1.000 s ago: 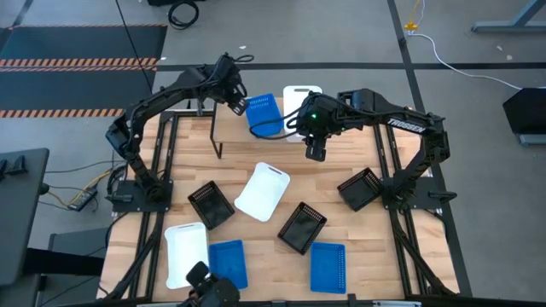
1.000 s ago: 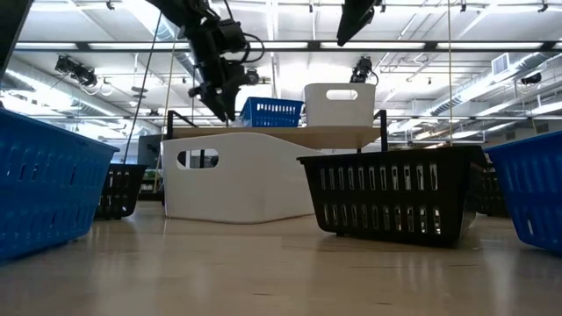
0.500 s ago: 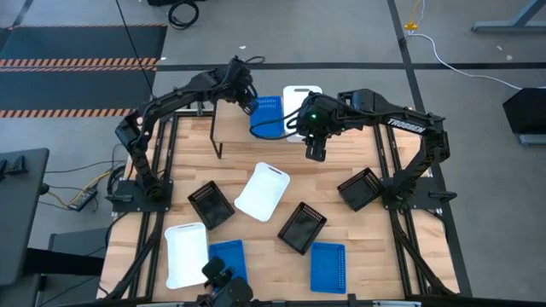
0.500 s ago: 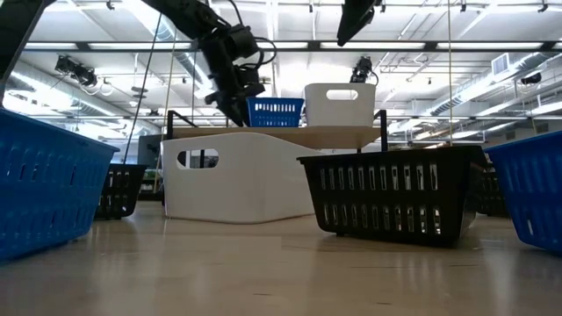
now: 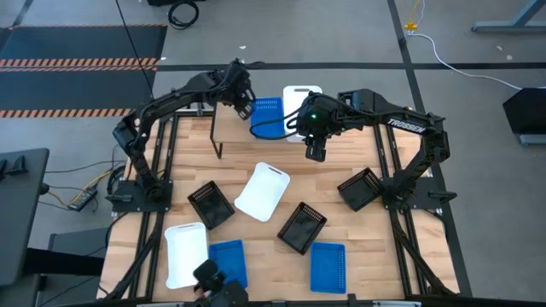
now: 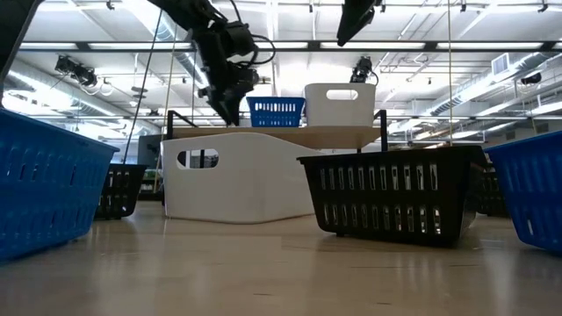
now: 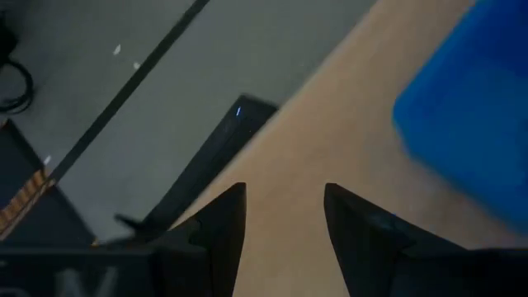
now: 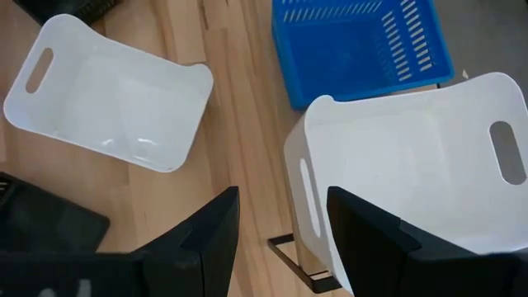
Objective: Stack baskets on shelf by color
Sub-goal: Put the left black bin on the shelf
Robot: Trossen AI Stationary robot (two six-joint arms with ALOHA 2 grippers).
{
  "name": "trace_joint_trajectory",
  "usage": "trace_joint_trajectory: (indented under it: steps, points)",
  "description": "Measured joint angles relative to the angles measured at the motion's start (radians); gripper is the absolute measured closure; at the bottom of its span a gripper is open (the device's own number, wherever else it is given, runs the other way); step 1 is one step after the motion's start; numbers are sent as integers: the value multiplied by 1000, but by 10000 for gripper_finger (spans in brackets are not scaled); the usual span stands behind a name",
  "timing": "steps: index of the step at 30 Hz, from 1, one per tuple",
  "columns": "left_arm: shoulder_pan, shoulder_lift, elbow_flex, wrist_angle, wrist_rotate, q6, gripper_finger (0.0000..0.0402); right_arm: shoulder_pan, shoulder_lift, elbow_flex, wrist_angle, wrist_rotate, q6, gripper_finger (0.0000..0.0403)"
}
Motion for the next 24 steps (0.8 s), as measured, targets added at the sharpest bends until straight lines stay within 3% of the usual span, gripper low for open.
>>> trace_joint_trajectory:
  steps: [4, 8, 12, 20, 24]
  points:
    - [-7, -52, 0, -134, 5, 27, 230, 0, 0, -4, 37, -9, 0, 212]
    - [-52, -115, 0, -267, 40, 27, 230, 1, 2, -40, 100, -87, -18, 212]
    - [-124, -176, 0, -380, 88, -46, 230, 10, 1, -85, 136, -138, -24, 212]
    - [-391, -229, 1, -611, 167, -330, 230, 49, 1, -221, 216, -187, -26, 212]
    - [-561, -228, -5, -647, 169, -453, 230, 81, 1, -300, 256, -228, -8, 212]
